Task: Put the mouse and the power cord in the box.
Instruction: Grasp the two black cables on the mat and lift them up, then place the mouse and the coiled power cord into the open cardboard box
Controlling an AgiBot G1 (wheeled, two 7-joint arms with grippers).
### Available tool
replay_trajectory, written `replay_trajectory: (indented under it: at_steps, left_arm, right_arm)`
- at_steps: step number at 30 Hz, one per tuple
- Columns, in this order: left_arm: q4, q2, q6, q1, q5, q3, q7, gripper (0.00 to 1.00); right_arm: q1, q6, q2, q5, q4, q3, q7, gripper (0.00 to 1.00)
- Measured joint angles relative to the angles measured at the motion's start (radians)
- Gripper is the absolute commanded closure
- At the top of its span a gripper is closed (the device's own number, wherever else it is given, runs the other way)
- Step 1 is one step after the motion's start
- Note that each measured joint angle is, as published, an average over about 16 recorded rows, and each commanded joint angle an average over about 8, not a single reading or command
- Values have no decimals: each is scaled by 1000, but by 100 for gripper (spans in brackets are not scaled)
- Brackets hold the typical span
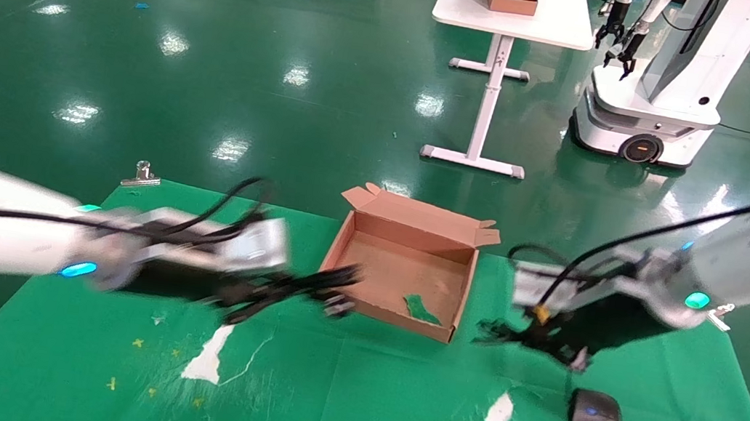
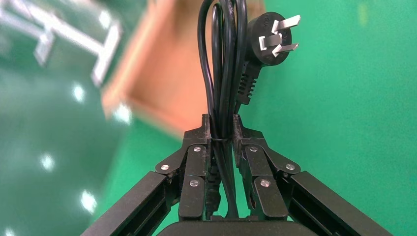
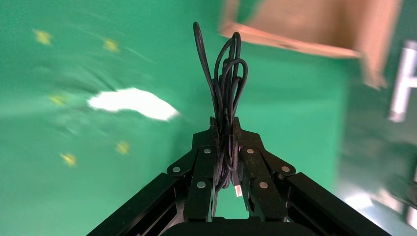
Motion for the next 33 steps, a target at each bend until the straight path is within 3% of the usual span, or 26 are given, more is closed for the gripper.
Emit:
replay_trajectory:
  at_steps: [5, 11, 12, 19, 20, 26, 33]
  left_arm:
    - [63, 133, -151, -5, 75, 56, 10, 100]
    - [163, 250, -384, 4, 186, 200, -16, 100]
    - [178, 262, -420, 4, 199, 229, -25, 92]
    - [249, 285, -610, -12, 232, 437, -117, 4]
    - [255, 285, -626, -18, 230, 463, -134, 0]
    - [279, 283, -679, -56, 198, 584, -224, 0]
    - [329, 272, -707, -105, 145, 654, -293, 0]
  right_arm:
    - [35, -32, 48, -27, 116, -7, 76, 100]
    - [50, -87, 113, -51, 297, -10, 190, 100]
    - [50, -97, 125, -53, 329, -10, 210, 100]
    - [36, -144, 191, -61, 539, -3, 332, 100]
    - [34, -147, 197, -61, 562, -2, 344, 100]
    - [25, -143, 211, -59, 646, 5, 377, 100]
    - [39, -110, 173, -54, 633, 8, 338, 100]
